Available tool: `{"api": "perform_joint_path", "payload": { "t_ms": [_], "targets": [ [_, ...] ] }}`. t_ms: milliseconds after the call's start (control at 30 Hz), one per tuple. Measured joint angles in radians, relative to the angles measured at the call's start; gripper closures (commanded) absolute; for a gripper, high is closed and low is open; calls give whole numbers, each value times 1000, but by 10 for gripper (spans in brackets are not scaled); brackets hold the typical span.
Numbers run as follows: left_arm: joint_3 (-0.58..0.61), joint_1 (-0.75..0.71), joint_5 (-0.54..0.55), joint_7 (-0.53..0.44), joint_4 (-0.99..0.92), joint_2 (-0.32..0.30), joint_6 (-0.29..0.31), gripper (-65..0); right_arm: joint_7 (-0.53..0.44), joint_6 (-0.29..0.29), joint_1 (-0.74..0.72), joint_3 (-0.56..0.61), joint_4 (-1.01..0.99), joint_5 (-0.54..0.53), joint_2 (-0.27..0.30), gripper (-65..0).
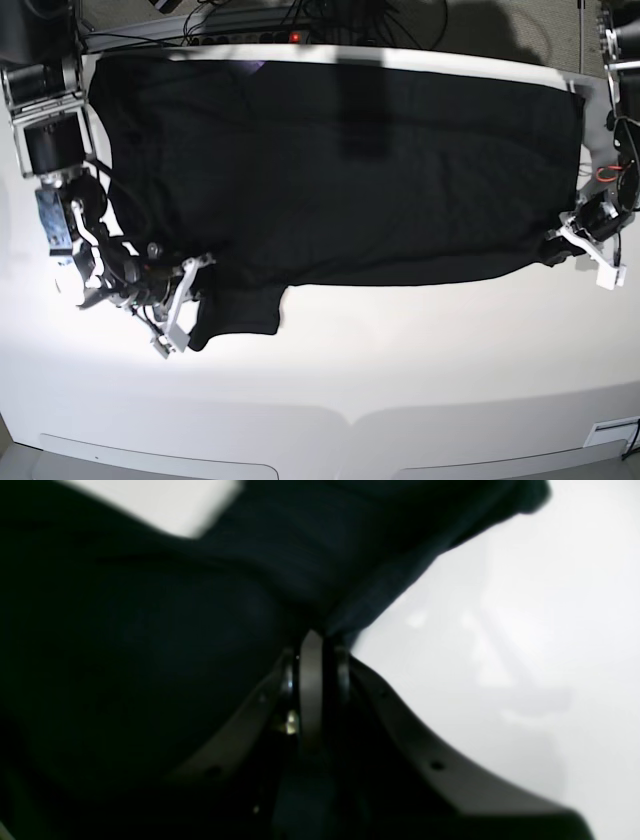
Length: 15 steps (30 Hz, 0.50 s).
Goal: Fold the T-shirt properly
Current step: 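Lift the hem with both grippers and fold it over toward the collar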
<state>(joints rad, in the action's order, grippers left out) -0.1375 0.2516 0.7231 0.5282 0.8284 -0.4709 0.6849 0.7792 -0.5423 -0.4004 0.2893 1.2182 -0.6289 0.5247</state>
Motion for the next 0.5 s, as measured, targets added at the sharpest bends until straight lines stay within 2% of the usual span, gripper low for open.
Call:
{"api": "perform_joint_path", "payload": {
  "t_ms": [67, 167, 300, 500],
  "targets": [
    [0, -46, 3, 0, 82, -4, -39, 0, 48, 14, 60, -37, 104, 65, 8, 0],
    [2, -117, 11, 2, 178, -34, -70, 0, 74, 24, 164, -146, 236, 53, 14, 0],
    [-2, -196, 73, -1, 285, -89, -78, 0, 125, 32, 295, -306, 428, 18, -18, 0],
    [-123, -308, 122, 28, 452, -88, -72, 0, 146, 29, 522, -485, 648, -3, -52, 0]
  ]
}}
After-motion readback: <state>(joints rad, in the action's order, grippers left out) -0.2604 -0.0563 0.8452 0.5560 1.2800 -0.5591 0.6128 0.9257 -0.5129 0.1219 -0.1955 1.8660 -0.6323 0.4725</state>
